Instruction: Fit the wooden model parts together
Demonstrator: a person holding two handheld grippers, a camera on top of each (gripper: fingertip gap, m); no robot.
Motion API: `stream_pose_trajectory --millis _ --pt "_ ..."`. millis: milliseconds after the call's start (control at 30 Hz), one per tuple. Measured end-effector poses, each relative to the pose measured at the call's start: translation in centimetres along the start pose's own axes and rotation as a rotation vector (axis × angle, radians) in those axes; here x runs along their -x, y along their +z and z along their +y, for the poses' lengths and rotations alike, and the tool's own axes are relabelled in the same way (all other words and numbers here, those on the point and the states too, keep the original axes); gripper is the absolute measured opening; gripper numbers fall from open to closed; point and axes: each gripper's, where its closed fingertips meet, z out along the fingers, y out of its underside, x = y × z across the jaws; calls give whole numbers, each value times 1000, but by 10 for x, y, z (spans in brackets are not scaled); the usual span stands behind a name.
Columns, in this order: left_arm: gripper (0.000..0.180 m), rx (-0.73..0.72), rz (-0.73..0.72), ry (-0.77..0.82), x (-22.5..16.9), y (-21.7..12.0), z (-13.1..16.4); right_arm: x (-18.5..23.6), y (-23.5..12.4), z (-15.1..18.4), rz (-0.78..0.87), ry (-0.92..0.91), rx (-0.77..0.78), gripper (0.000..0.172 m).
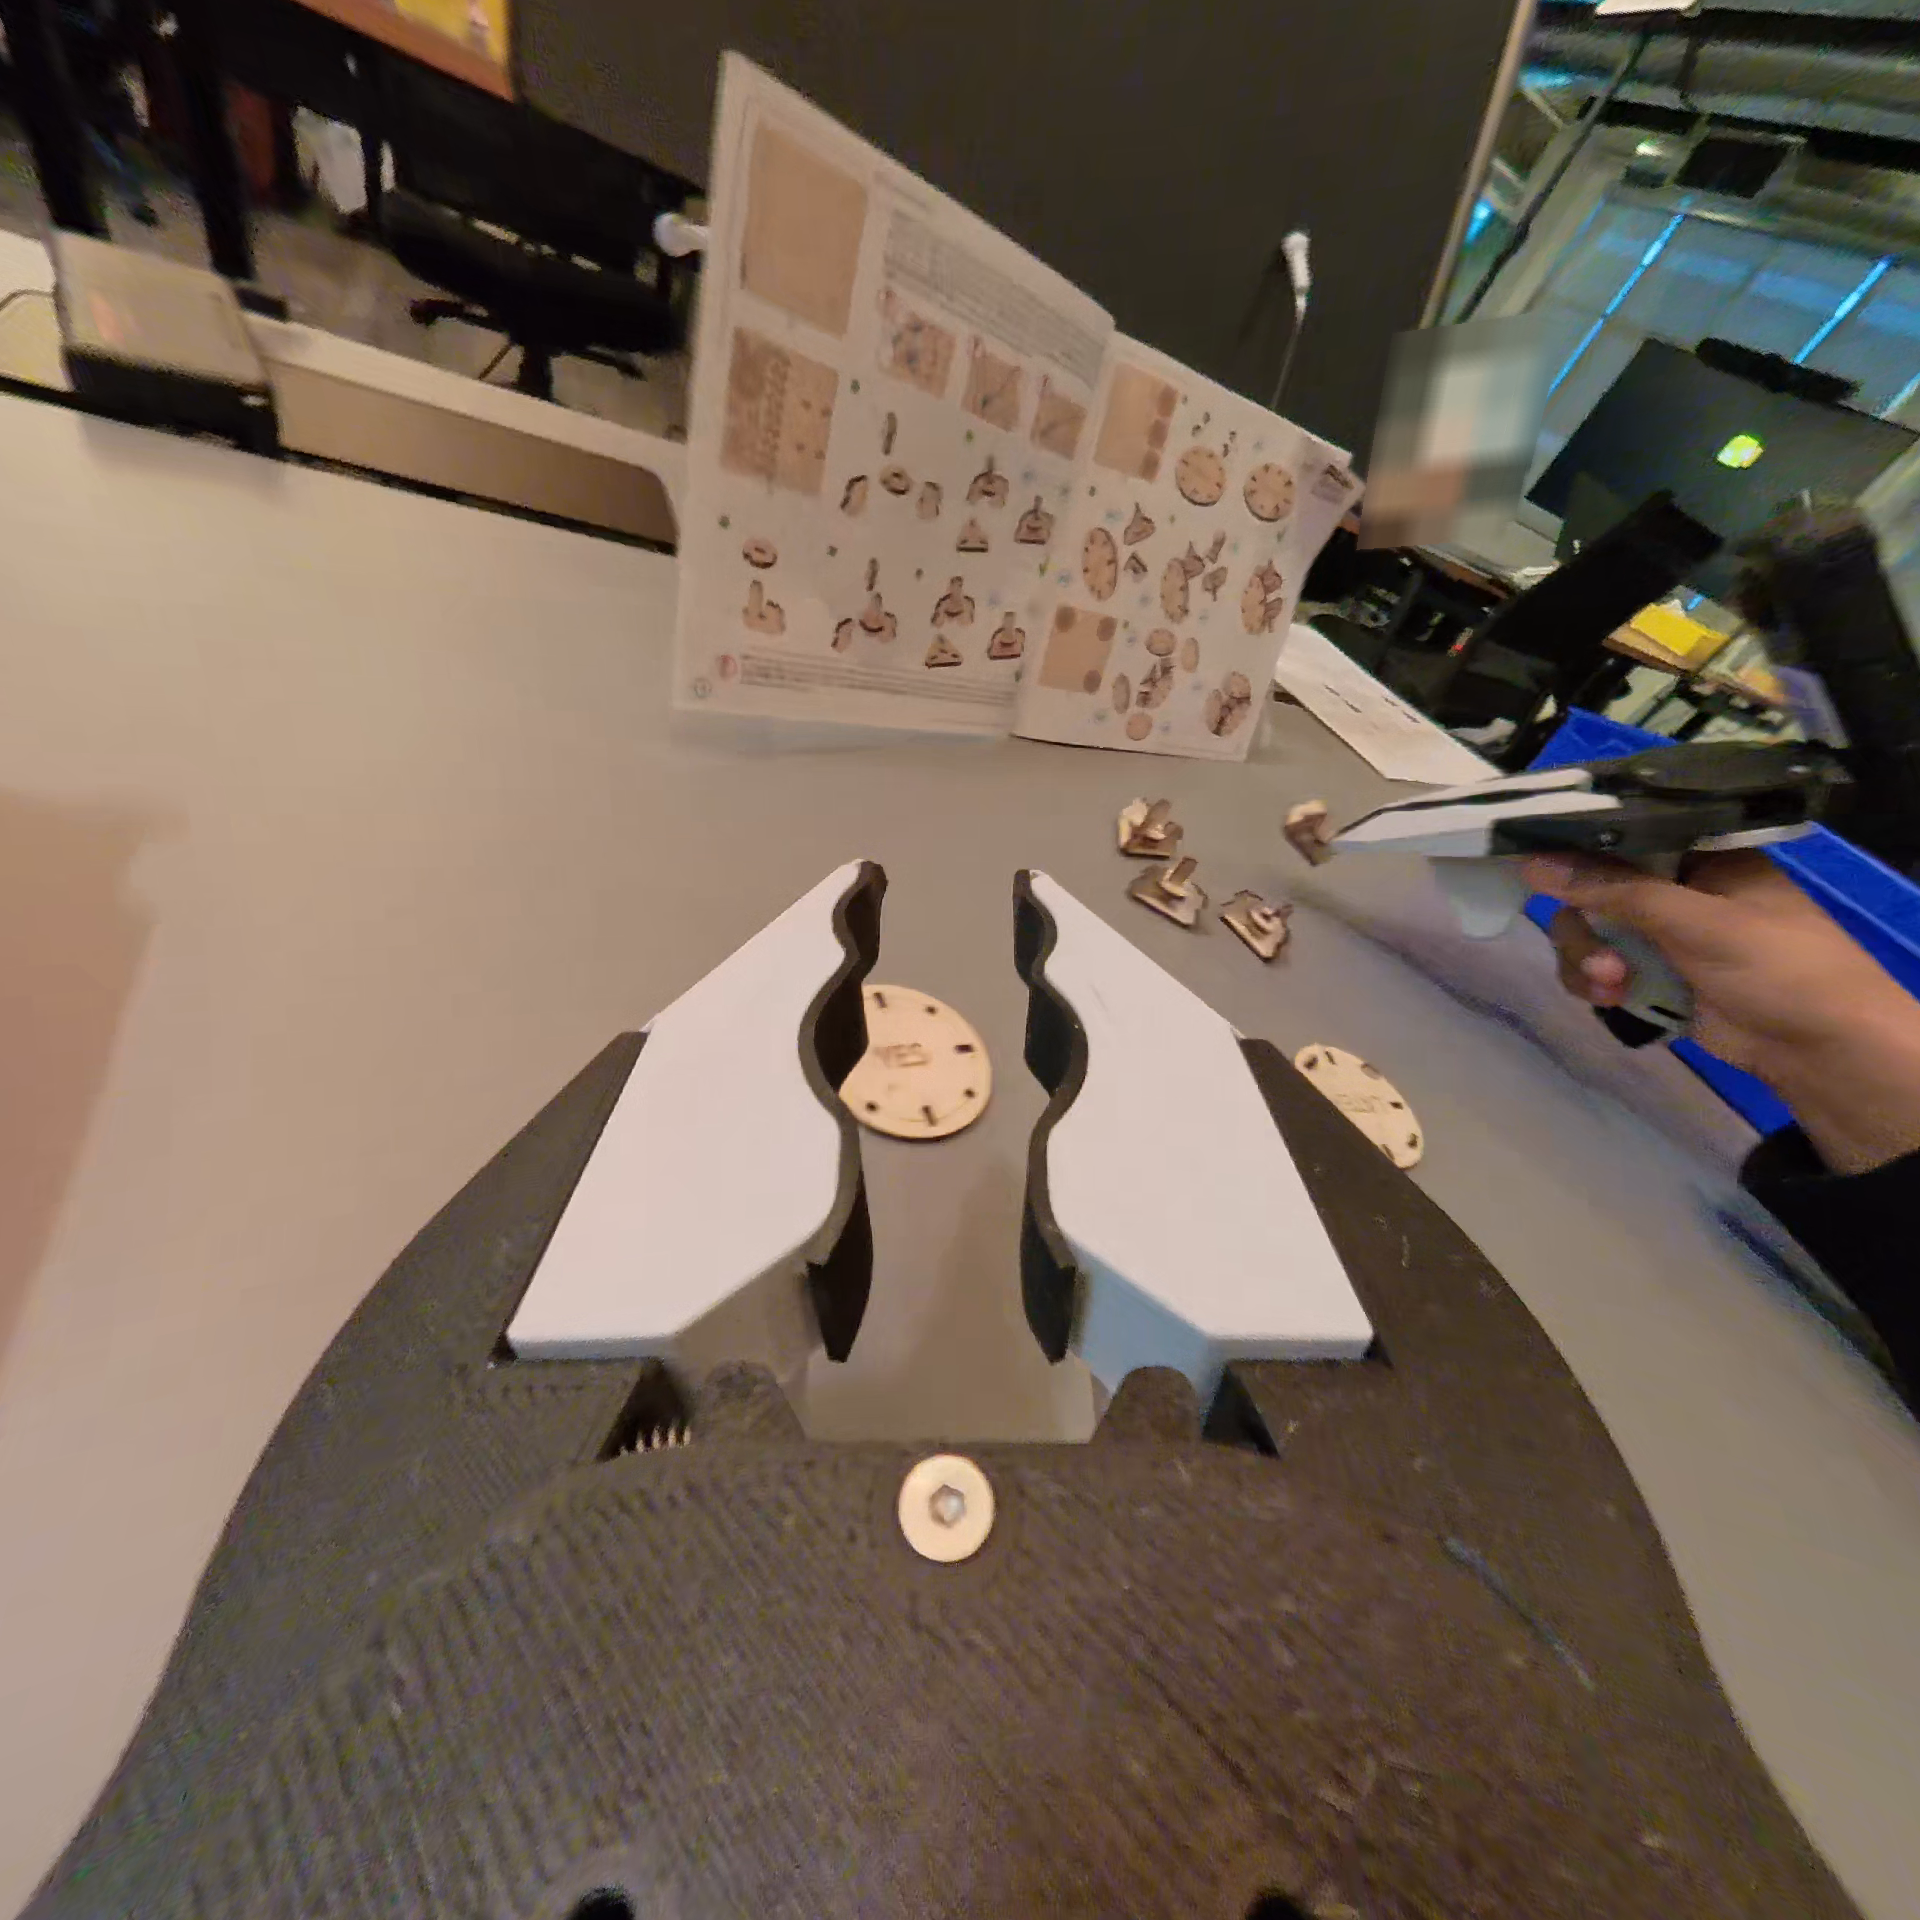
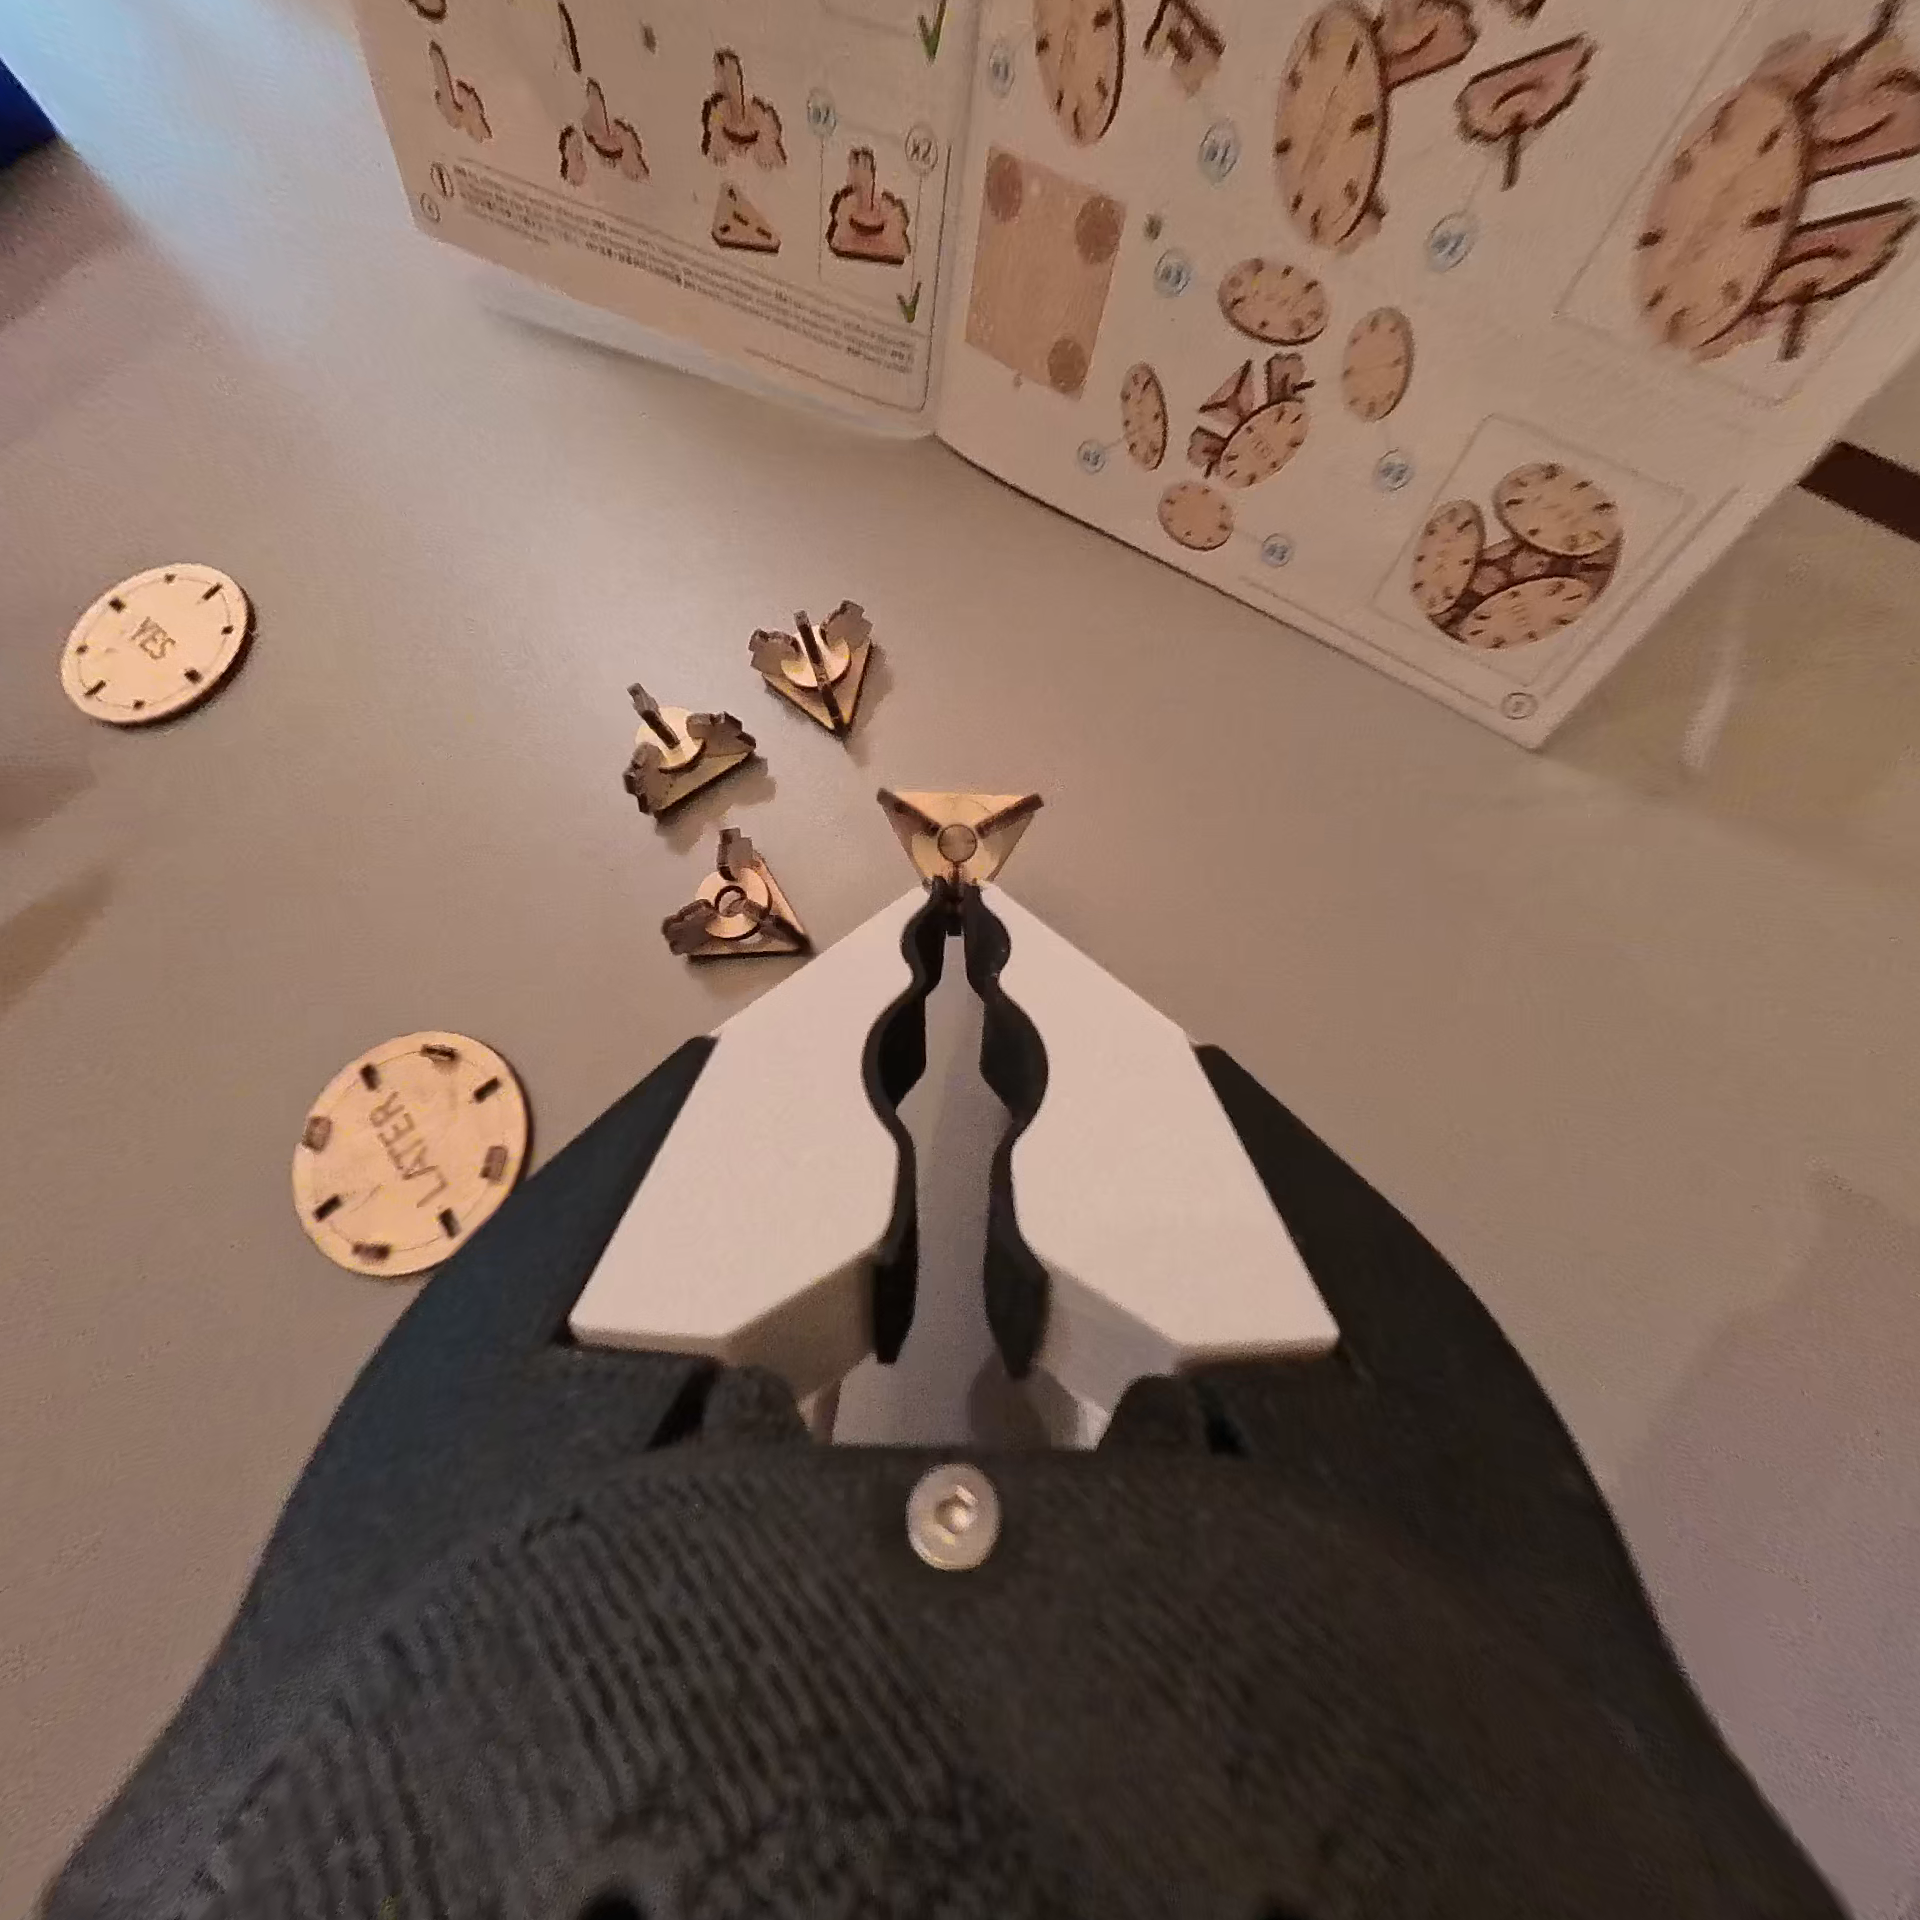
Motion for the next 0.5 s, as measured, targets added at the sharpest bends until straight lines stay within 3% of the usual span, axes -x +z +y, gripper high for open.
stream_pose_trajectory --millis 233,300,500 --pt "25 135 93 113 -61 54 17 7 22 12 -78 -118 122 1" --pt "25 172 113 176 -73 73 16 13 22 16 -105 -110 126 9" --pt "25 168 152 297 -99 113 -2 9 5 3 -38 -138 -31 11"
